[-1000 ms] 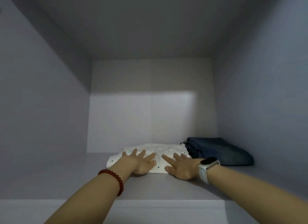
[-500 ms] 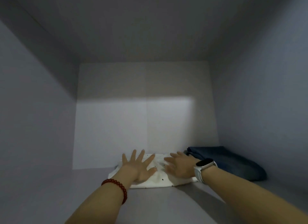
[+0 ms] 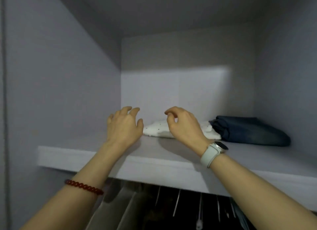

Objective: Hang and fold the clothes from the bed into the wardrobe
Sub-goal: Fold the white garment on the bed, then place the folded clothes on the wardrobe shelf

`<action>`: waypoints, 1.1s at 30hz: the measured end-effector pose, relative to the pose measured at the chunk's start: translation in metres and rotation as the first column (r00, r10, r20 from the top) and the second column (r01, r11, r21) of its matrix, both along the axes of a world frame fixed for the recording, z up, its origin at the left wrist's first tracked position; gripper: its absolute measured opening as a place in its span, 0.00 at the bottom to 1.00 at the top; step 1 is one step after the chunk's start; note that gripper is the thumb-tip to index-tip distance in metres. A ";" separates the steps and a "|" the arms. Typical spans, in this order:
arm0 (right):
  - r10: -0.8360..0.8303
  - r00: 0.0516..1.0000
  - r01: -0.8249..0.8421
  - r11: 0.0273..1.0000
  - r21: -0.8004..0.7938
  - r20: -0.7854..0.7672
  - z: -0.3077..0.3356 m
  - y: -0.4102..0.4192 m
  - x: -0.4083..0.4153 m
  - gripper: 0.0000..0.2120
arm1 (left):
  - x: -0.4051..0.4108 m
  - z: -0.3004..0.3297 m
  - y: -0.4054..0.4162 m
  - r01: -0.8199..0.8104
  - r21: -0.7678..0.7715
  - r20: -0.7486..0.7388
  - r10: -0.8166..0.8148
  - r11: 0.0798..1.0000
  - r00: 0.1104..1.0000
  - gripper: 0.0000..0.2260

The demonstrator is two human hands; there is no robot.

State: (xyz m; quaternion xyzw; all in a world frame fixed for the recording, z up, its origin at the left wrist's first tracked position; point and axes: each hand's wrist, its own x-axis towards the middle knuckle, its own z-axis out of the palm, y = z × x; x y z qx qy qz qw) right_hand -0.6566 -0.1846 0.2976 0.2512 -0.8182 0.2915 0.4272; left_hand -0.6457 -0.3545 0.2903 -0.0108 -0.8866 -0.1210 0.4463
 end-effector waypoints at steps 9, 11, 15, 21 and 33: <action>0.362 0.932 -0.362 0.931 0.054 0.011 -0.139 -0.083 0.115 0.15 | 0.187 -0.163 -0.078 -0.212 0.140 0.033 0.209 0.967 0.977 0.24; 0.435 0.890 -0.452 0.879 0.151 0.135 -0.180 -0.112 0.145 0.16 | 0.236 -0.208 -0.093 -0.273 0.202 0.121 0.253 0.940 0.960 0.24; 0.509 0.809 -0.586 0.660 0.470 0.294 -0.267 -0.168 0.217 0.16 | 0.348 -0.298 -0.103 -0.398 0.298 0.325 0.300 0.868 0.897 0.20; 0.649 0.656 -0.565 0.084 0.821 0.386 -0.386 -0.244 0.378 0.07 | 0.537 -0.394 -0.148 -0.638 0.333 0.574 0.387 0.695 0.721 0.24; 0.805 0.294 -0.523 -0.315 0.792 0.515 -0.447 -0.418 0.684 0.15 | 0.850 -0.442 -0.261 -0.959 0.246 0.704 0.654 0.142 0.277 0.15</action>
